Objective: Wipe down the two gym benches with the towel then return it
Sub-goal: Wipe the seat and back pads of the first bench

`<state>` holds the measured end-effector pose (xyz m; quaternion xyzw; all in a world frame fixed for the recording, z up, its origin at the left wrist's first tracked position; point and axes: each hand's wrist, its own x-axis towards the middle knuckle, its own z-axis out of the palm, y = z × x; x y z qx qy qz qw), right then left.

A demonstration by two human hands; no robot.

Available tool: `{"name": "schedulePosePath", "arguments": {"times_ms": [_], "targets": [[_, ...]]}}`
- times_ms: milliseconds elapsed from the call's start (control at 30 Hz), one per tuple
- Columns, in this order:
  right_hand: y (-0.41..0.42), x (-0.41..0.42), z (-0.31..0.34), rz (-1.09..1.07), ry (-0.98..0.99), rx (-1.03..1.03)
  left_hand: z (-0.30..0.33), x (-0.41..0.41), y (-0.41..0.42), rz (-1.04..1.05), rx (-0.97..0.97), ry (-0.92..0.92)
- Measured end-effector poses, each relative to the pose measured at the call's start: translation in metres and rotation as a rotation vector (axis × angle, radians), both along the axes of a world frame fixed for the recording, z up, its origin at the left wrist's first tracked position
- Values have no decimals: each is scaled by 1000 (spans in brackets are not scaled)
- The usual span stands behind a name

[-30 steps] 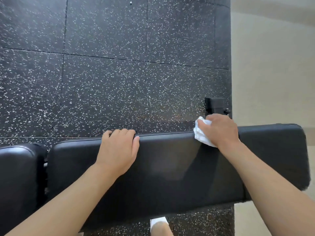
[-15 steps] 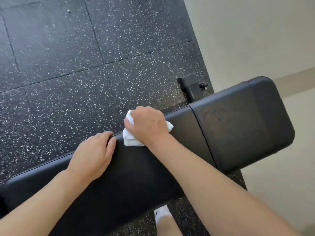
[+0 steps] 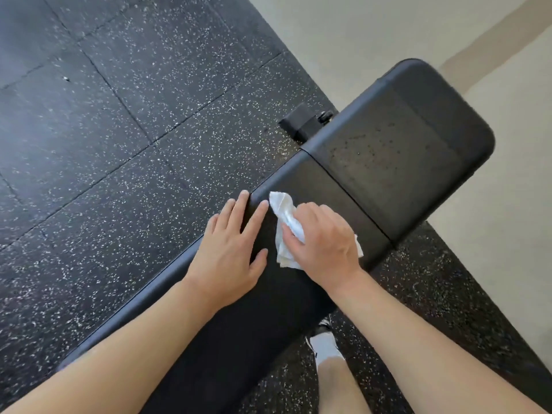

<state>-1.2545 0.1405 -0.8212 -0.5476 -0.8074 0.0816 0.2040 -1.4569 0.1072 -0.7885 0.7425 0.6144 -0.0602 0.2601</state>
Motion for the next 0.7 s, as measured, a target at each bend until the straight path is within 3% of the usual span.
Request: {"name": "schedulePosePath", "arguments": {"times_ms": [267, 367, 467, 700], "targets": [[-136, -7, -1, -107, 62, -26, 12, -26, -59, -459, 28, 64], [-140, 3, -2, -133, 10, 2, 11, -23, -56, -541, 43, 86], [-117, 32, 1, -366, 50, -45, 6, 1, -46, -714, 104, 78], [-71, 55, -13, -856, 375, -53, -29, 67, -32, -579, 296, -34]]}}
